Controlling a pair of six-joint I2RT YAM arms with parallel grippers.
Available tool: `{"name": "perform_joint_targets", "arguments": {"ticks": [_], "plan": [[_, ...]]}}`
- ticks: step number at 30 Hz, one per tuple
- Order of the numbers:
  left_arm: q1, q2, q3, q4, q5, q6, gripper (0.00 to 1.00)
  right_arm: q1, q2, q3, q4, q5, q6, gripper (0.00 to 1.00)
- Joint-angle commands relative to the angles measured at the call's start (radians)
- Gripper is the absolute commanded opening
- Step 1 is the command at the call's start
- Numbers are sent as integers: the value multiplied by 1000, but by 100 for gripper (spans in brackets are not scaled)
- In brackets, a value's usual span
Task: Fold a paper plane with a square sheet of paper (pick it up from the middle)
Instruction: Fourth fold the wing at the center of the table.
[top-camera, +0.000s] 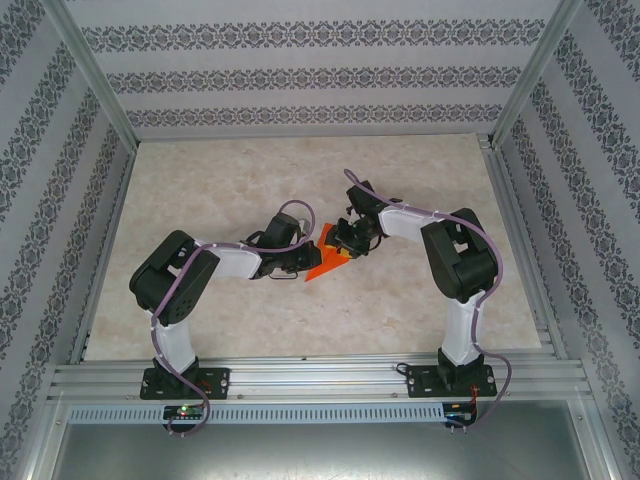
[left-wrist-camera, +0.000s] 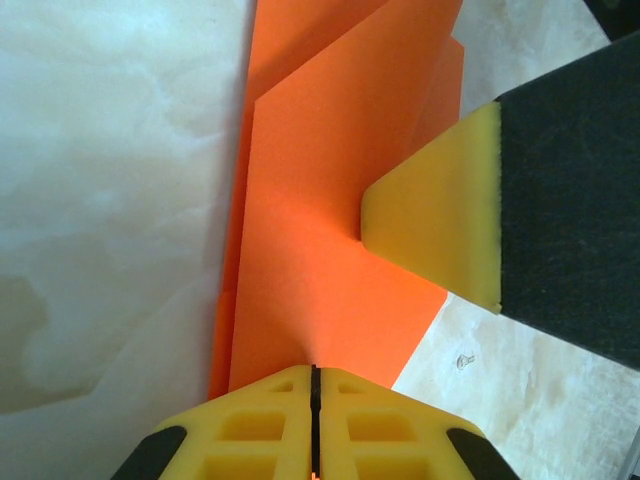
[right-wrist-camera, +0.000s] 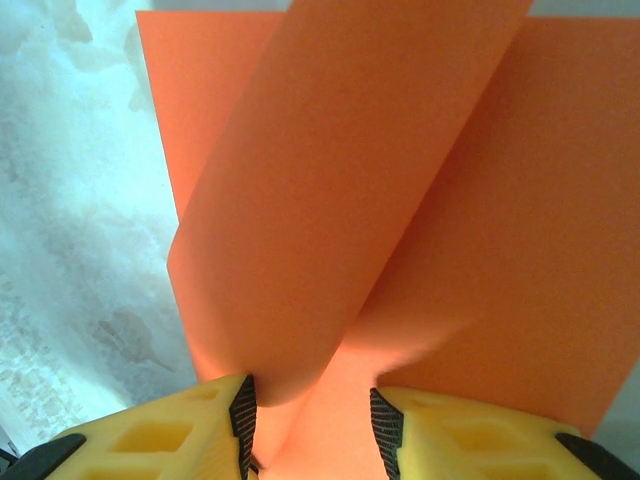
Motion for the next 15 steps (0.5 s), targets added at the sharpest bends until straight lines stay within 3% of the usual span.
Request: {"name": "perform_joint_targets", "arguments": {"ticks": [1,15], "plan": [[8,22,18,-34,-16,19,10,5,169,-78,-109,248,-8,41],[9,18,11,-36,-15,23,10,7,191,-71,-121,254,-4,37]]}}
